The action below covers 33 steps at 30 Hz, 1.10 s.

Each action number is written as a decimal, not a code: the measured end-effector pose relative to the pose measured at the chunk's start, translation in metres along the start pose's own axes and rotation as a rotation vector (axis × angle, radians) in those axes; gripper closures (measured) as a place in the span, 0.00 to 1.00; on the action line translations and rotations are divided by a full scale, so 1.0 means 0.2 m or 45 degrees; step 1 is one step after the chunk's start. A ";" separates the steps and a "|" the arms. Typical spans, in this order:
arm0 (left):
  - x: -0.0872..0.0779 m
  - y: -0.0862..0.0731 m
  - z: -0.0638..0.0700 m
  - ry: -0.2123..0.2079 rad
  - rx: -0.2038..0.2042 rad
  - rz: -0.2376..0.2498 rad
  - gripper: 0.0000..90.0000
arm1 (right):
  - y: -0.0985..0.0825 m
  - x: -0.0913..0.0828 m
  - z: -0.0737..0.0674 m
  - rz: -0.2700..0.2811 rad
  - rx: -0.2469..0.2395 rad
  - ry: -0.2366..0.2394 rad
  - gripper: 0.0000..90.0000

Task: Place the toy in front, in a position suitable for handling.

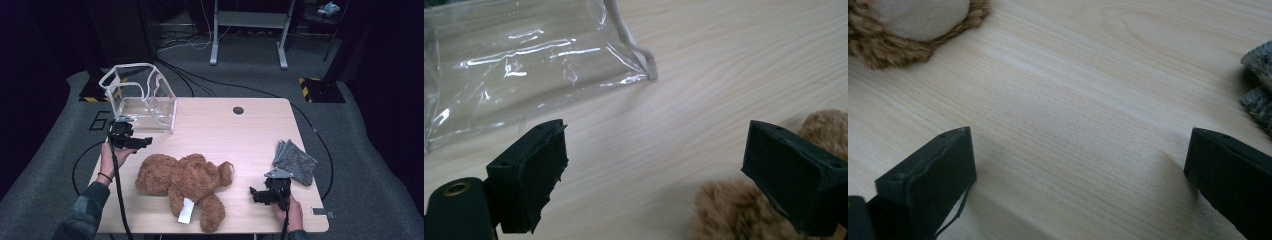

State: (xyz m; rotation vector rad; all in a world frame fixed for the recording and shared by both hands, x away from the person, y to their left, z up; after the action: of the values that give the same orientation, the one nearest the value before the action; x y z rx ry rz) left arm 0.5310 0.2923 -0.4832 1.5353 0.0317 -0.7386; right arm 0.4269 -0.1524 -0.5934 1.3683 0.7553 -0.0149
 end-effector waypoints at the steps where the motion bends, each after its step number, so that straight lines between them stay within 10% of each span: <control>1: -0.02 -0.02 0.00 -0.016 0.008 -0.023 0.11 | 0.00 0.00 0.00 -0.005 0.016 -0.013 0.00; 26: -0.30 -0.26 0.08 -0.063 -0.093 0.037 0.09 | 0.01 0.00 -0.04 -0.113 0.083 -0.099 0.03; 33: -0.34 -0.28 0.10 -0.098 -0.125 0.058 0.09 | 0.12 -0.04 -0.10 -0.078 0.070 -0.014 0.14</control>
State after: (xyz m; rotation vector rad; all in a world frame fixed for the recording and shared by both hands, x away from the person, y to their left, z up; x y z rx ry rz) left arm 0.4426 0.3092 -0.5001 1.4089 -0.0240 -0.7485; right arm 0.4208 -0.1319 -0.5691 1.3959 0.7923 -0.0916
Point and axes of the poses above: each handheld gripper's, and its own axes: x roughly forward along the jaws, y roughly out of its top, z roughly to its right, the point moved 9 cm from there along x, roughly forward along the jaws, and after that the axes turned 15 degrees about z, right-handed, at the moved point
